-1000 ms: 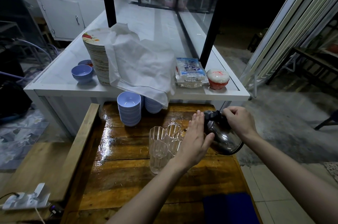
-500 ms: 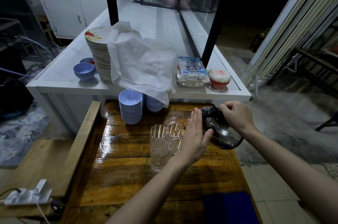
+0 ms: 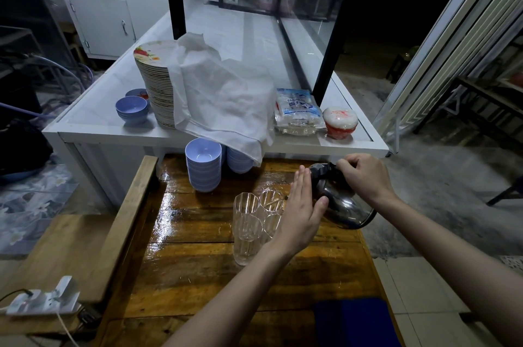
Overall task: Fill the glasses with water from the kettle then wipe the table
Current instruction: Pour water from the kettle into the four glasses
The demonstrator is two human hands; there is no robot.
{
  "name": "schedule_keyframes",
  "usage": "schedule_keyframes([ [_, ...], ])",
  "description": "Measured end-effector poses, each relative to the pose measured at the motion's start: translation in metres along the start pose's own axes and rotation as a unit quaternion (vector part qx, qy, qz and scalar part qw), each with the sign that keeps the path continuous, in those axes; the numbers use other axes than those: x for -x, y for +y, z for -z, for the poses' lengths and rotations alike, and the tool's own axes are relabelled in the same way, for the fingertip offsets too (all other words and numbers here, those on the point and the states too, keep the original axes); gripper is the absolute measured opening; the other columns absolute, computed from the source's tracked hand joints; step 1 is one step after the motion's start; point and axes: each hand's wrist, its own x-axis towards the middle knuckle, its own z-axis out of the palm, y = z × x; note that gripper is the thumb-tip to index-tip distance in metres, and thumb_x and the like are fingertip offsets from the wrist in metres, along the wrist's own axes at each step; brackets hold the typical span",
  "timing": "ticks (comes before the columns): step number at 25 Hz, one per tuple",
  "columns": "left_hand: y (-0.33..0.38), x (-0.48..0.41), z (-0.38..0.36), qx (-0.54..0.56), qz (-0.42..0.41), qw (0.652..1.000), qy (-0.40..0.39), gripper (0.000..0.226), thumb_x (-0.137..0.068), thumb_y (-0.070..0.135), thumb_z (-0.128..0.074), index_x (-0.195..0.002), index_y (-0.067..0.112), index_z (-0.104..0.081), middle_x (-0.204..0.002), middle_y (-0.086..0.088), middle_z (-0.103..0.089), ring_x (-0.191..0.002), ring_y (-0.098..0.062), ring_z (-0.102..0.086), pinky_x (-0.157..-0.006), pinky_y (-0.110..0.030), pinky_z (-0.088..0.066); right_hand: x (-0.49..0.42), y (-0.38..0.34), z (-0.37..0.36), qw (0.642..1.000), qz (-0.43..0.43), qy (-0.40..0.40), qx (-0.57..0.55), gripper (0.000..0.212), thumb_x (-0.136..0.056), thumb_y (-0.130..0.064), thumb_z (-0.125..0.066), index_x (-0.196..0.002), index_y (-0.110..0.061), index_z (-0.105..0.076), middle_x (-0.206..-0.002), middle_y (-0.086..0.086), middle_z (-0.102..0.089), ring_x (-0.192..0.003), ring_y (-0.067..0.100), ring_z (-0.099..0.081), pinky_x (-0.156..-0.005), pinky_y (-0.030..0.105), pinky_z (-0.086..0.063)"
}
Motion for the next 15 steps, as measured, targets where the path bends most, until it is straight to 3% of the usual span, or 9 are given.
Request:
schedule_keyframes([
  [15, -0.0057, 0.0013, 0.0052, 0.008, 0.002, 1.0, 0.001, 0.066, -0.104, 0.035, -0.03, -0.153, 0.017, 0.009, -0.16, 0.004, 0.018, -0.146, -0.003, 0.019, -0.122, -0.029, 0.005, -0.005, -0.0067, -0.0054, 0.999, 0.042, 0.001, 0.013, 0.033, -0.077, -0.037, -0.05, -0.058, -0.018, -0.068, -0.053, -0.001, -0.064, -0.053, 0.014, -0.058, -0.048, 0.025, -0.038],
])
